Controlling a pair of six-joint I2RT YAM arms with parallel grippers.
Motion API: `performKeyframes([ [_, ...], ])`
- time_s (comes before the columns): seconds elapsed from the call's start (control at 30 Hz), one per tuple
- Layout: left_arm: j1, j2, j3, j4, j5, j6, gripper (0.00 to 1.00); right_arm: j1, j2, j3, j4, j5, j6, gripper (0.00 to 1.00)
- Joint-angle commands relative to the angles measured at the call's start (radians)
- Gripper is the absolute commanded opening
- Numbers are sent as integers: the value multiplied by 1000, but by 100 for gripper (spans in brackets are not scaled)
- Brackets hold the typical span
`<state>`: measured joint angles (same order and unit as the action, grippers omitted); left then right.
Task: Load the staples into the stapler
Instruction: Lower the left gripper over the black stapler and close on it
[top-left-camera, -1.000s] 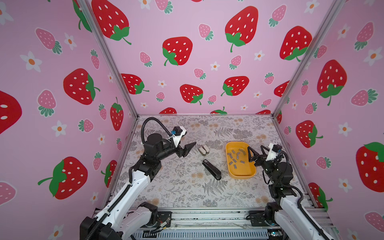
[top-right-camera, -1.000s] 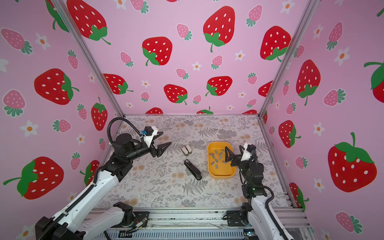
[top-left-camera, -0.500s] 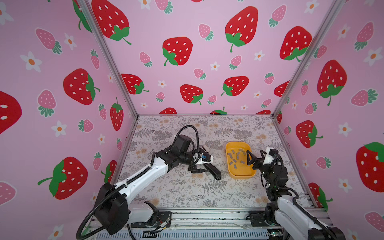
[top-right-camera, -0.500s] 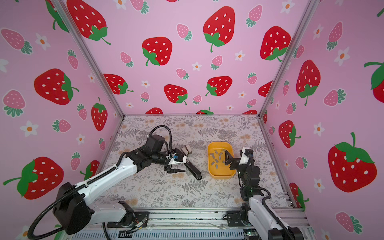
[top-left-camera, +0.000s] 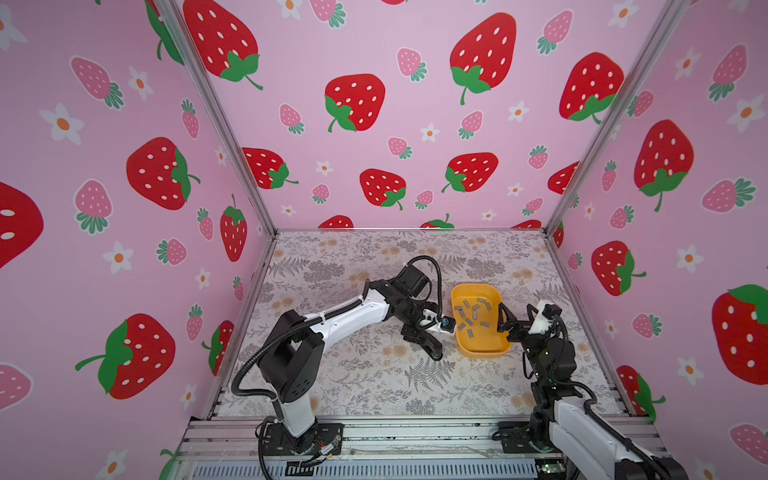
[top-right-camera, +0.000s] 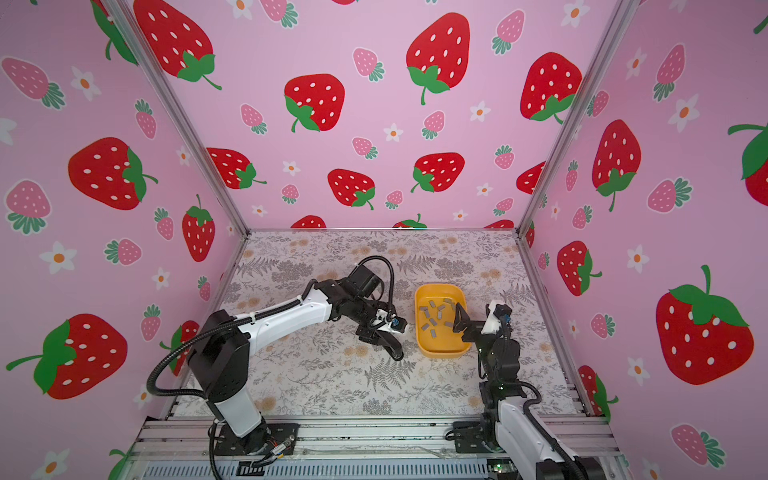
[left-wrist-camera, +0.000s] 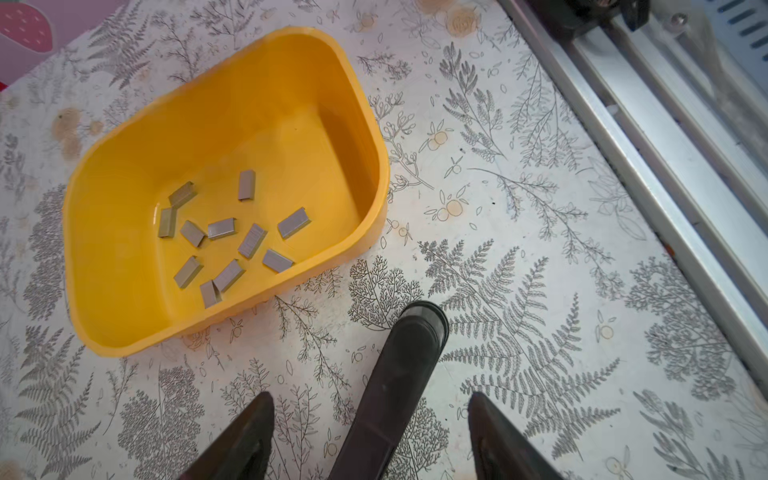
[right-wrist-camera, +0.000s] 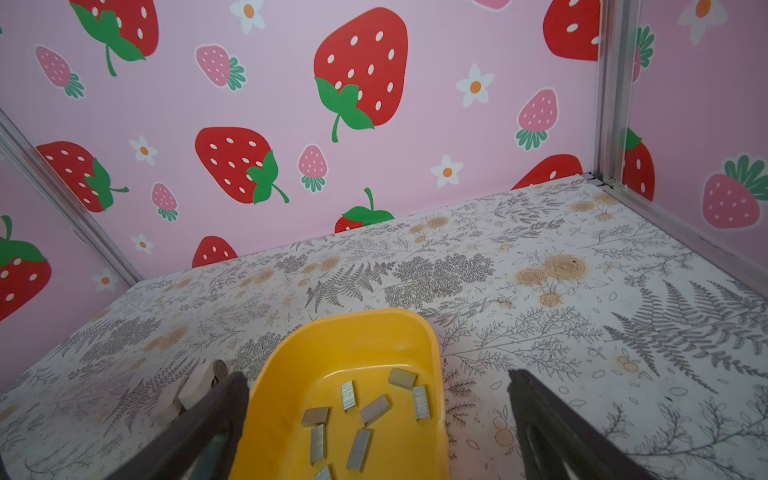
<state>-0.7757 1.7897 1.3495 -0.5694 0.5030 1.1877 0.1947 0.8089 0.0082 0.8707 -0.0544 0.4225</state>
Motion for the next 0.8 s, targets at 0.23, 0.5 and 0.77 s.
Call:
performKeyframes([
  [0.23, -42, 85, 84, -132, -75, 127, 72, 7, -28, 227, -417, 19, 142, 99],
  [0.5, -46, 180, 135, -176, -121, 142, 62, 8, -313, 214, -481, -185, 373, 99],
  [0.77, -56, 136, 97, -145, -142, 158, 59, 41, -347, 288, -566, -255, 448, 99],
])
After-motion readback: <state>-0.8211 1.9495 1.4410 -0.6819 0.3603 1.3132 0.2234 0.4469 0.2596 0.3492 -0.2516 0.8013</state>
